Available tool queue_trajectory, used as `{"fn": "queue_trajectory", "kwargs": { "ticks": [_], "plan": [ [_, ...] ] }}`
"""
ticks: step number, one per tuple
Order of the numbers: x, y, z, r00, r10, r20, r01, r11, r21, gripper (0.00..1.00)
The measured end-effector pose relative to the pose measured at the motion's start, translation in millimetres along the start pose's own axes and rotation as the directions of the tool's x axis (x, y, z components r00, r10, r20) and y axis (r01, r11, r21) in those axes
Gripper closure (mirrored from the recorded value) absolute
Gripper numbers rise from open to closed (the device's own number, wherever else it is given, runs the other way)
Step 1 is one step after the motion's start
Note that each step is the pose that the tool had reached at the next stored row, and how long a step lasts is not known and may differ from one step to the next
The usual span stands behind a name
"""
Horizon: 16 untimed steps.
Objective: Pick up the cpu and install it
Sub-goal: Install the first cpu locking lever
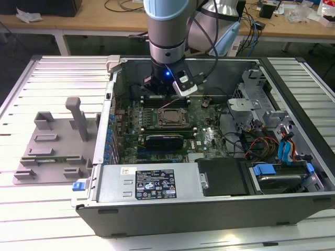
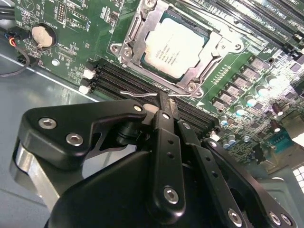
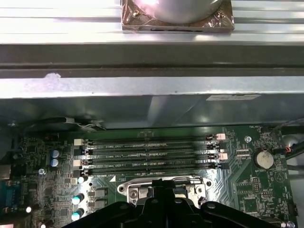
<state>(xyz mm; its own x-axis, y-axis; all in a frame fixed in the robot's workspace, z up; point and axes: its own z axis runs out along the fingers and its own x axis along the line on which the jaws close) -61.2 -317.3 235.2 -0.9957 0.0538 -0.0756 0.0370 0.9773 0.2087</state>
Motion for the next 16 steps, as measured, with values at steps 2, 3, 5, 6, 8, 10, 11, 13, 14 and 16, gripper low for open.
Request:
{"fn": "queue_trajectory", "kwargs": {
  "ticks": [2,3,5,6,8,10,11,13,14,16],
  "plan": [
    [0.0,-0.2,1.0,1.0,0.0,0.0018,0.0,1.0,-0.0019,0.89],
    [0.1,-0.4,1.7,1.0,0.0,0.0034,0.0,1.0,-0.0046,0.89],
    [0.1,-0.5,2.4,1.0,0.001,0.0052,-0.001,1.0,-0.0091,0.89],
    [0.1,-0.6,2.9,1.0,0.001,0.0067,-0.001,0.9999,-0.0118,0.89],
    [0.2,-0.9,4.1,0.9999,0.001,0.01,-0.001,0.9999,-0.0145,0.89],
    [0.3,-1.1,4.9,0.9999,0.002,0.0123,-0.002,0.9998,-0.0222,0.89],
    [0.4,-1.2,5.6,0.9999,0.003,0.0129,-0.002,0.9996,-0.0285,0.89],
    [0.5,-1.7,8.1,0.9998,0.009,0.0171,-0.008,0.9995,-0.0302,0.89],
    [0.6,-1.9,8.8,0.9994,0.027,0.021,-0.026,0.9992,-0.0288,0.89],
    [0.7,-1.7,9.7,0.9981,0.056,0.0272,-0.055,0.9981,-0.0268,0.89]
  ]
}}
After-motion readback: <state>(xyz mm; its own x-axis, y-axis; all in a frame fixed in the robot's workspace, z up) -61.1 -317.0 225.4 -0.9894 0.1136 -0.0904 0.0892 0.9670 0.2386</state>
